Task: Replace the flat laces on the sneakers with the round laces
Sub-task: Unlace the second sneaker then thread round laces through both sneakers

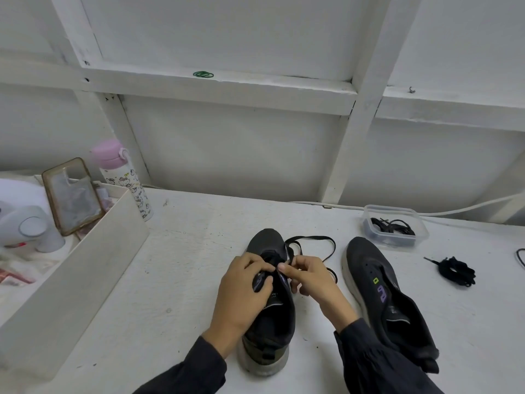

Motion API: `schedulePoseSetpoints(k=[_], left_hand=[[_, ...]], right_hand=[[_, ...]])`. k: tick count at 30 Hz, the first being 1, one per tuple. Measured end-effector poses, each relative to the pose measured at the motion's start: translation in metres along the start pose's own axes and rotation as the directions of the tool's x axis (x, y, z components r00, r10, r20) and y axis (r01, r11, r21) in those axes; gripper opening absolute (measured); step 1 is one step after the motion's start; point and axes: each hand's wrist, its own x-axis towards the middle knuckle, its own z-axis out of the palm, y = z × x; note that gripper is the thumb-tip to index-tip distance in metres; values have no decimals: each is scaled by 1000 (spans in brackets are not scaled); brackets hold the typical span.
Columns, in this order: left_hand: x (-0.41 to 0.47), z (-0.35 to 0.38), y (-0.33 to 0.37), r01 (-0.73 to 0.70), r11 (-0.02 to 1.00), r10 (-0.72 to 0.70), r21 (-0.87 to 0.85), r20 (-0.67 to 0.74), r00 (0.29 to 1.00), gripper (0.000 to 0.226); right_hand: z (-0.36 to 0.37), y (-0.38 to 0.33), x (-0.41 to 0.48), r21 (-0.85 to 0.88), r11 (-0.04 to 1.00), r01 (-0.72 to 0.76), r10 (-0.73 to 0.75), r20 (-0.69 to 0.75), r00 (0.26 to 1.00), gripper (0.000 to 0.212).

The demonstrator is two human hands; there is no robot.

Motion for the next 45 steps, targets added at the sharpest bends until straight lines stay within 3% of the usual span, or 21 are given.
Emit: schedulePoseSetpoints(k=[3,5,9,14,19,21,25,29,31,34,38,41,43,45], left_hand=[[13,1,3,55,988,-83,142,194,978,25],[20,1,8,57,975,-111,215,245,963,26],[33,-2,13,78,963,-141,256,239,961,15],[30,6,8,127,975,-170,181,242,955,14],[24,16,8,108,969,-158,224,217,963,21],[22,16,8,95,970,-138,224,184,973,20],[17,11,7,162,984,-167,68,83,982,6],[16,3,-8,308,915,-308,-262,39,950,12],[15,-4,-21,338,895,-335,-290,60,940,15],[11,-9,-33,273,934,-247,-230,136,959,14],[12,-9,-36,170,968,-149,-182,128,981,9],[18,-11,-36,97,993,-86,-70,147,985,6],[21,-12,-33,49,999,-52,22,184,982,5],[24,-12,-31,19,997,-35,80,208,977,5]], right_hand=[[3,0,-1,-18,999,35,-35,-11,999,22],[5,1,-1,-20,998,58,-58,-26,998,17],[9,6,-4,17,993,115,-114,-70,991,13],[13,13,-6,59,984,165,-152,-181,972,15],[22,16,1,-125,987,101,-124,-191,974,25],[25,14,1,-125,989,81,-107,-216,971,27],[18,9,0,161,987,12,23,-217,976,24],[10,20,-7,76,997,-13,28,-205,978,42],[7,21,-11,10,998,-68,68,-222,973,56],[9,18,-22,100,992,-70,88,-191,978,63],[24,16,-35,250,961,115,-44,-273,961,35],[37,20,-35,223,962,160,-87,-303,949,17],[43,23,-33,191,970,152,-86,-315,945,18],[47,25,-33,182,975,129,-73,-287,955,33]])
